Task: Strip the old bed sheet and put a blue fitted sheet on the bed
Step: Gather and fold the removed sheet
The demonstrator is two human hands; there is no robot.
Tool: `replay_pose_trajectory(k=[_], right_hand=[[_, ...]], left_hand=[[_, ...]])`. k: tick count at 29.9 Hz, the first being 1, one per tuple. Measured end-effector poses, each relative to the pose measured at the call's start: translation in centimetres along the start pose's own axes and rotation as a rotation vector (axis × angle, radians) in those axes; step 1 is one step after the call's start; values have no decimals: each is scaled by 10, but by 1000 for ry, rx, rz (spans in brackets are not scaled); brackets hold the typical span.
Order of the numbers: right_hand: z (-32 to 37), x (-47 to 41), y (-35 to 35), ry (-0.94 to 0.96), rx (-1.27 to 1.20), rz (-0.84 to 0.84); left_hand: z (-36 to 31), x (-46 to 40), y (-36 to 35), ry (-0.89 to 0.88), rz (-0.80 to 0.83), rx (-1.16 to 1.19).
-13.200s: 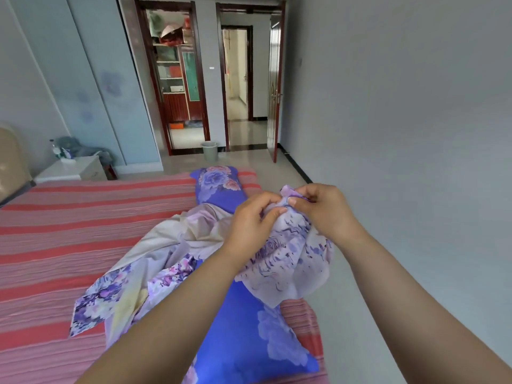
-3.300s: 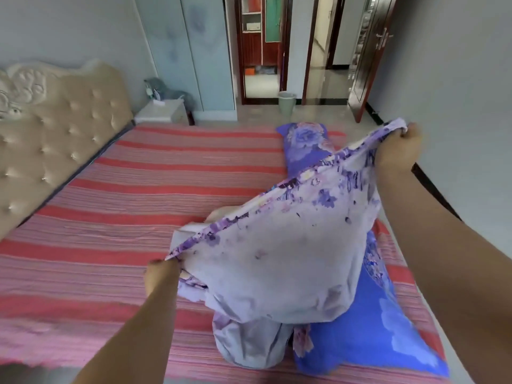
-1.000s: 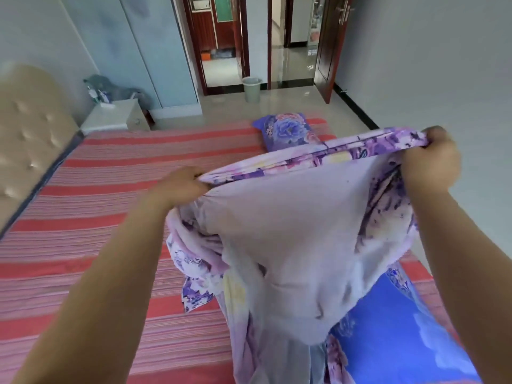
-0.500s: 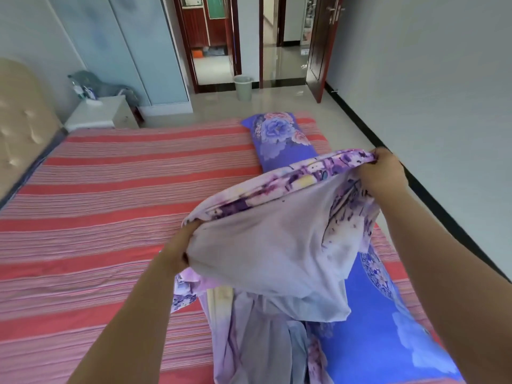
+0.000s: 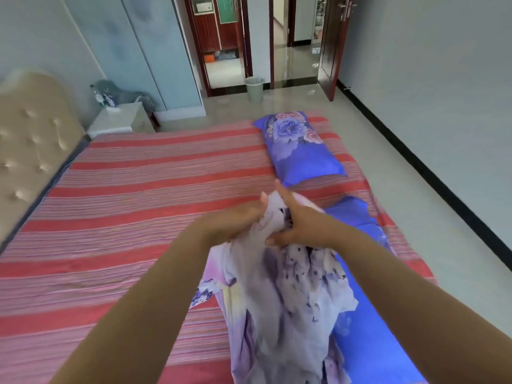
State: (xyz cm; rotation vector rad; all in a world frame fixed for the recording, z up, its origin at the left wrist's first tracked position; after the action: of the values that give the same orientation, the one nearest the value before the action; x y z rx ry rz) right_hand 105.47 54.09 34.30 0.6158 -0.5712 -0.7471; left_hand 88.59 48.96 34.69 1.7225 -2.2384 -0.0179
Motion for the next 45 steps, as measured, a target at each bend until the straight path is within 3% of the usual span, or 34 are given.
replay_pose_trajectory(k=[2,4,8,11,13,15,20,24,26,28,34,37,40,43,45], right_hand=[[0,-2,-13,-67,155,-46],[2,3,-16,-148,313,-147],[31,17,-21,-78,295,-307],[59,25,-16,-44,14,-384],[80,30,-10,-3,-96,-399],[101,37,-6,38,-173,-399],[120,61,2,52,-224,-495],[120,85,1,40,-279,-578],[126,93,-3,44,-300,-575],[132,102,-8,46,-280,-576],[103,128,7,-112,-103,-777],[46,130,16,-409,182,-823],[-12,115,-2,-737,400,-642],[-23,73,-24,-751,353,-569],[0,46,-17,-662,259,-710]], left_hand=[[16,4,-9,-36,106,-110],[34,9,-5,-81,77,-315],[82,20,-1,-174,-318,-553],[126,29,2,22,-678,-453],[148,28,-1,202,-614,-329],[165,25,-4,233,-425,-362],[173,22,24,101,-315,-217],[168,23,32,96,-286,173],[163,19,27,26,-289,89],[174,4,23,6,-360,-22],[141,3,26,129,-564,56],[142,-1,58,90,-675,-94],[112,-8,107,3,-730,-127],[48,-29,165,-38,-828,-1],[-6,-35,201,-143,-910,161]])
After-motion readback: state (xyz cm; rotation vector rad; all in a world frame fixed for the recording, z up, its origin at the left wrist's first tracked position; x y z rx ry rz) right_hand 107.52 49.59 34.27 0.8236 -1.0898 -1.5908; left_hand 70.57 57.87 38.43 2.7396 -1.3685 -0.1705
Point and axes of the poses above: each hand's wrist, its own x-axis away from the middle knuckle, its own y-axis out of the back of the hand, z = x × y, the point moved 2 cm from there along -x, towards the middle knuckle, and after that the axes turned 7 degrees about -y, right-handed, at the moved point
